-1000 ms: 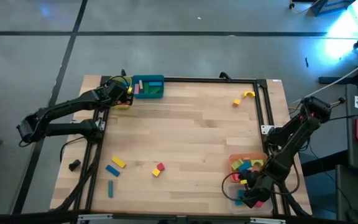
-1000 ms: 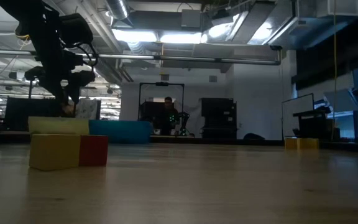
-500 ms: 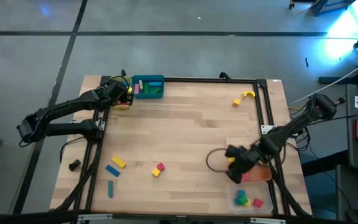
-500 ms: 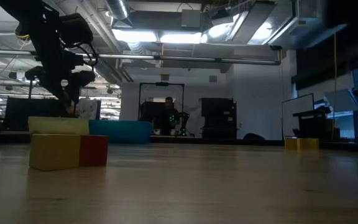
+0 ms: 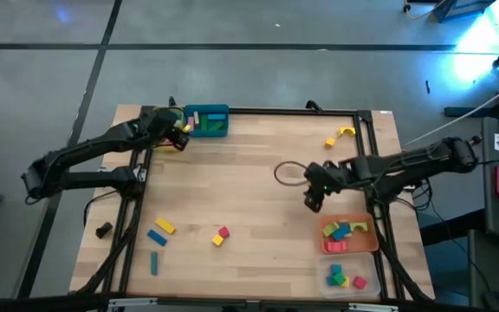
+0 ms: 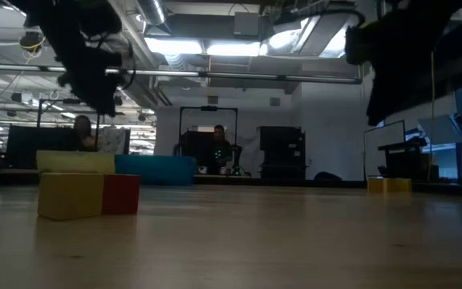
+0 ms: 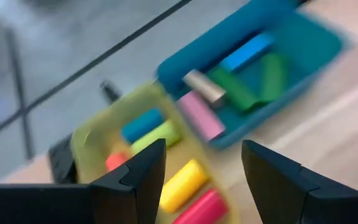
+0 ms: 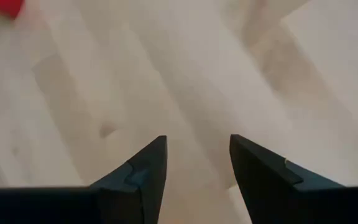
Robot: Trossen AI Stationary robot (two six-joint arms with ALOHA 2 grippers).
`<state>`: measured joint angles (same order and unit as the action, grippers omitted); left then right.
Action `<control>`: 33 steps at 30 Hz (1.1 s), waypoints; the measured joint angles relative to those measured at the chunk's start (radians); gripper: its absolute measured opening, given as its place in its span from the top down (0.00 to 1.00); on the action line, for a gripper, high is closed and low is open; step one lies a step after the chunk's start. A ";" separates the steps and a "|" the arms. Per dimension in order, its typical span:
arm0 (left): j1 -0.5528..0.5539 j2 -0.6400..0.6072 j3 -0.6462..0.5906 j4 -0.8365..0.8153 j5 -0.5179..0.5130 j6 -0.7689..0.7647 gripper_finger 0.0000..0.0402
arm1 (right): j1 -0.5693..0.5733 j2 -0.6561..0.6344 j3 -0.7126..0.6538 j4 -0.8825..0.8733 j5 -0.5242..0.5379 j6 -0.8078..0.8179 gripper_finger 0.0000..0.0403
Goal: Sort blocks by size
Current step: Put the yellow rectangular block into the blue bin
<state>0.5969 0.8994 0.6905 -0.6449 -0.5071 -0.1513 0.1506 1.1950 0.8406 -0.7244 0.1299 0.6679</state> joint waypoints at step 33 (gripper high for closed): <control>-0.886 0.105 0.036 -0.417 0.753 -0.473 0.60 | -0.256 0.000 0.000 0.001 0.043 -0.203 0.57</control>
<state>-0.2894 1.0049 0.7261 -1.0618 0.2462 -0.6243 -0.1055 1.1954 0.8406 -0.7231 0.1730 0.4653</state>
